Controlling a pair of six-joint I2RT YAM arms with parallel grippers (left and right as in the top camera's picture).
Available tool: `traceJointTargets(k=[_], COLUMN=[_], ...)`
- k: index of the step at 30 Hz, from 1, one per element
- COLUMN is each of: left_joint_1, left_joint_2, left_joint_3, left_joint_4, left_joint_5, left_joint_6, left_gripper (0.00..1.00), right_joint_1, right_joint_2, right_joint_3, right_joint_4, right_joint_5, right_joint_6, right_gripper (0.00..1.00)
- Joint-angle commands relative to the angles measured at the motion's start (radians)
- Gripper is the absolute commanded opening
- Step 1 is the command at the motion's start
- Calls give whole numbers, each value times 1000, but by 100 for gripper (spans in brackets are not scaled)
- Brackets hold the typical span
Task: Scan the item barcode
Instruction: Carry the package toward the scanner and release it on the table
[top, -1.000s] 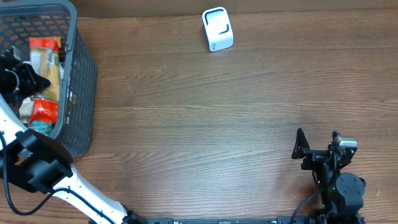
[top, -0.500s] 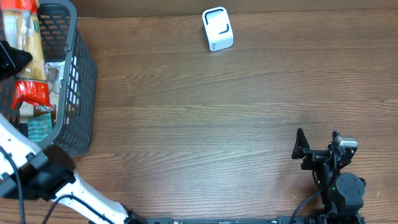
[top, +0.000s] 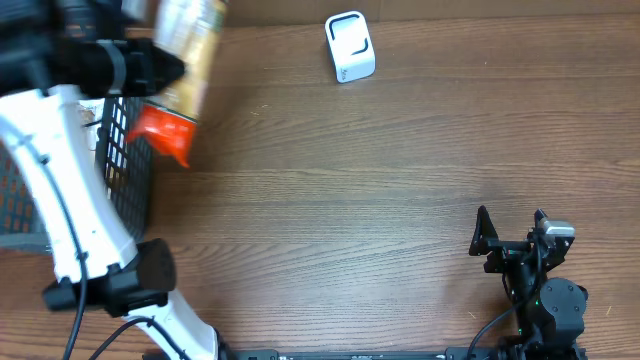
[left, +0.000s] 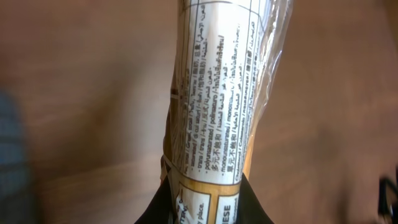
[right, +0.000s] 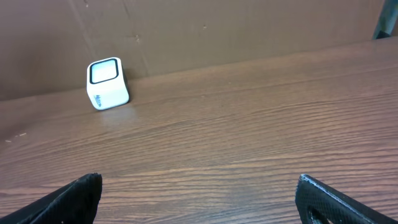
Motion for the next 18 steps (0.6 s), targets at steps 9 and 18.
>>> traceJointTargets(k=[9, 18], left_joint_1=[-395, -547], left_joint_2=[13, 14], left_joint_3=[-551, -951], left_joint_4=[296, 644], left_joint_5=[46, 28], left_joint_6=[340, 471], left_gripper=[4, 5], right_joint_1=[-4, -4], right_joint_2=[-9, -9], right_joint_3=[11, 11], right_joint_4=[-24, -24], right_joint_5=[12, 12], right_joint_6=[3, 3], right_gripper=[100, 100])
